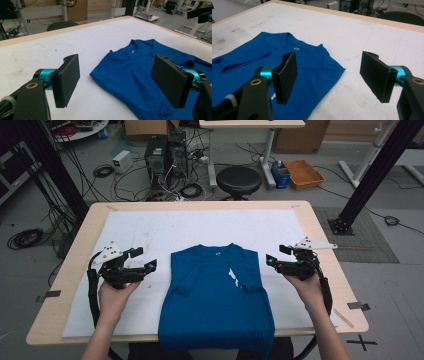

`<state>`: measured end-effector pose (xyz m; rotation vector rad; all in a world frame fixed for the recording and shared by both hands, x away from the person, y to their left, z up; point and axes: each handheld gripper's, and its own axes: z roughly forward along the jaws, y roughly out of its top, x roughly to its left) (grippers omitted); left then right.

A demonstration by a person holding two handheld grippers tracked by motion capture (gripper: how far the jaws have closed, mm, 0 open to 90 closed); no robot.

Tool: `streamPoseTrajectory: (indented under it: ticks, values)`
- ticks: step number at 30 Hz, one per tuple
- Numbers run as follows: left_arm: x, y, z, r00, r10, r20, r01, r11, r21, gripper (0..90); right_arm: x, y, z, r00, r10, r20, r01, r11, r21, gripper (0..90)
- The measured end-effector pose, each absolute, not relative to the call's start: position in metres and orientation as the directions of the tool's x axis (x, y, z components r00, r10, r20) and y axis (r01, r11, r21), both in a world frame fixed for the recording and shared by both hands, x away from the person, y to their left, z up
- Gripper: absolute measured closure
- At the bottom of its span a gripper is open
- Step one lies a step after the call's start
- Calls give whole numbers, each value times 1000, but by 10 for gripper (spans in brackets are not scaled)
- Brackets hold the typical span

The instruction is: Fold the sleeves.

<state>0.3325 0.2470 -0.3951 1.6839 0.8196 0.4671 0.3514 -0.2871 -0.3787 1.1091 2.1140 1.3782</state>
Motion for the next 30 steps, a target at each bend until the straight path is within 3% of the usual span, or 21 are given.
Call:
streamPoseTrajectory:
  ticks: [6,8,12,14,30]
  values:
    - [328,244,-392,681,727,-85,245,-117,963,233,351,-295,-382,-603,792,92,394,196,898,304]
    - [328,244,-392,683,725,-93,253,-115,961,233,350,-296,-382,-616,785,67,365,208,907,344]
    - [328,244,-392,685,721,-107,257,-101,961,235,347,-296,-382,-582,813,-13,302,232,924,256]
    - [327,244,-392,686,721,-95,248,-108,963,235,349,-298,-381,-584,811,37,346,208,915,205]
    - [326,245,-391,690,720,-74,238,-129,963,234,359,-294,-384,-578,807,121,442,185,877,205]
